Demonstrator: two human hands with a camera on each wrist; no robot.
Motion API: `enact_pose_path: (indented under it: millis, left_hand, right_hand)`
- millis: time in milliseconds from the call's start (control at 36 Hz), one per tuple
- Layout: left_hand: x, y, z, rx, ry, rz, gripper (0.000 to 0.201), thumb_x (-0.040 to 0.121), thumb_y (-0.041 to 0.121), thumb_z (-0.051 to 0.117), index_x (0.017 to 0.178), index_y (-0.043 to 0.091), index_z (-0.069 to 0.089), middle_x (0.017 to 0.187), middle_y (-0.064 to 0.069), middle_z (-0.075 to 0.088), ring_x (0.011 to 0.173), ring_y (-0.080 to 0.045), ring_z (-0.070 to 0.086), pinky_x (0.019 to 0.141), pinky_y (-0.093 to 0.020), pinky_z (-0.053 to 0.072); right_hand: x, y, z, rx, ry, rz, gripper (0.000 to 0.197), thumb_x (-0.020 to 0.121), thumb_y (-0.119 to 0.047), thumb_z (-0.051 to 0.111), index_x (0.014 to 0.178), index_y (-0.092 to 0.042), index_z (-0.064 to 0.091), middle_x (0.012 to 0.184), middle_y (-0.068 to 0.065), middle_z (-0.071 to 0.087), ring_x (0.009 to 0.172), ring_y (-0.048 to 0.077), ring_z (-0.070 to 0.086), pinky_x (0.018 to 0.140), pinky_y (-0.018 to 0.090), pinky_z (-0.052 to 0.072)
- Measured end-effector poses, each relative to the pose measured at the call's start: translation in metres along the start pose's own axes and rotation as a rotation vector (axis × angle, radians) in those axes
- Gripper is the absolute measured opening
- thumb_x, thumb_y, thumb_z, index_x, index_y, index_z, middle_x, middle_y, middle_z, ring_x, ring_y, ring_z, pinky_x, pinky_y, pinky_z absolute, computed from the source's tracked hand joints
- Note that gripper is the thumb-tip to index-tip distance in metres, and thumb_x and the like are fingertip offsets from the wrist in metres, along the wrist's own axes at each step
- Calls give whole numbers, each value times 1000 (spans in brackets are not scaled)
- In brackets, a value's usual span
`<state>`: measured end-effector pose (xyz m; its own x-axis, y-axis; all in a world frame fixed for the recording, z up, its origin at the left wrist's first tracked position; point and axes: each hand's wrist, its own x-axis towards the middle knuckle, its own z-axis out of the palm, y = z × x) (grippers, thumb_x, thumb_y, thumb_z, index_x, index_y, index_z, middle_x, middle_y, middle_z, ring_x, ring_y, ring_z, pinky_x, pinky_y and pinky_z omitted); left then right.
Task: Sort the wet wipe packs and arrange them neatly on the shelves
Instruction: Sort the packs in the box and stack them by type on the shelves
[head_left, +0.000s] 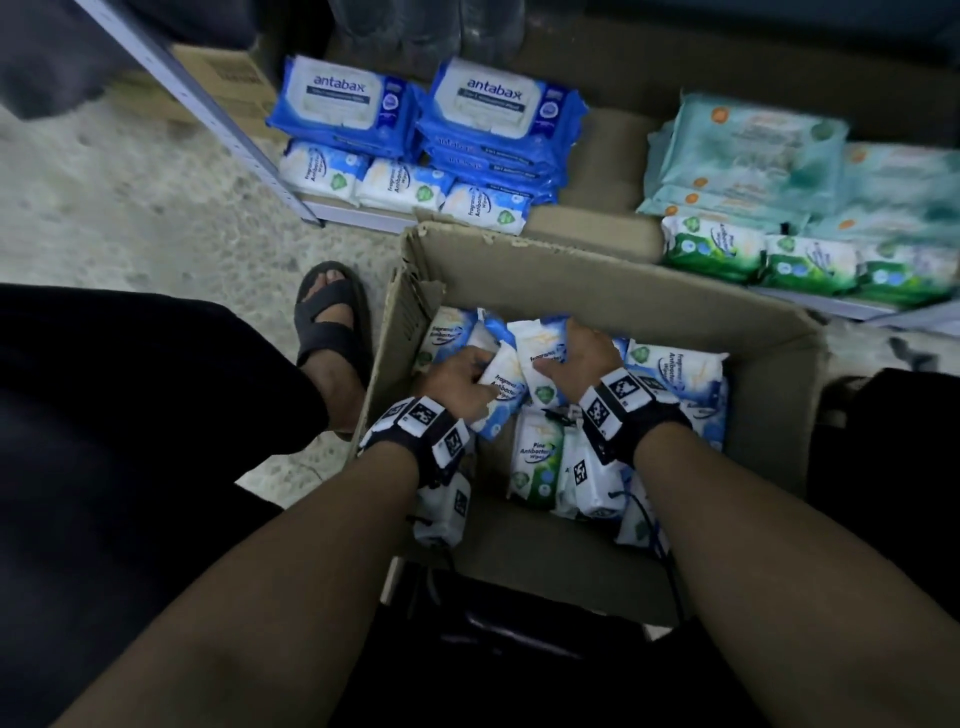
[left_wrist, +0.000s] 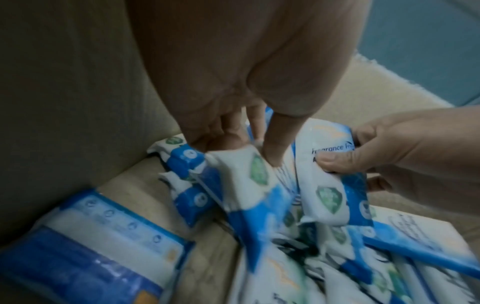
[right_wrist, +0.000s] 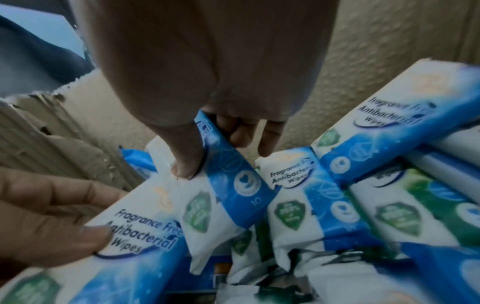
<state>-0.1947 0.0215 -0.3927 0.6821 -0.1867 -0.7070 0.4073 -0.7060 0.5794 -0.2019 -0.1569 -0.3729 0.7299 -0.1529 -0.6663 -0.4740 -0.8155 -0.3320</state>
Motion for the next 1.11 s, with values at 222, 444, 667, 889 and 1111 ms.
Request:
enact_pose_path:
  millis: [222,444,667,889,1111]
  left_hand:
    - [-18,29,21,37,-206,-5,32,84,17,76,114,14,64,116,-3,68,106,-20,64,94,-37,52]
    - [-33,37,41,413,-488,6,33,91,4,60,123,6,67,126,-10,65,108,-27,64,81,-25,48]
    - [-11,35,30,629,-151,62,34,93,20,56,126,13,64,135,-8,57,120,-27,55,97,-32,44]
    - [16,13,20,585,87,-49,54,88,27,62,138,17,45,149,-10,31,131,-34,39,103,-47,43]
    - [22,-3,19,436,204,-5,53,84,10,64,133,15,46,145,-9,30,118,-35,51,95,-43,46]
  right_hand:
    - [-32,32,-15,28,-98,15,66,91,-43,65,142,-11,39,108,9,56,95,24,57,74,34,47]
    - [-54,82,-27,-335,-349,190,65,73,-41,80,130,-20,56,138,9,52,121,33,55,97,46,51]
    - [-44,102,-20,-208,-146,284,35,83,-33,67,74,-16,38,79,9,38,68,28,42,74,41,42]
    - [-21,50,-13,-97,8,53,49,86,-40,68,126,-15,54,132,13,49,125,35,43,99,46,47]
    - [10,2,18,-33,-64,-36,61,87,-38,67,140,-19,45,134,10,54,128,32,42,101,43,45]
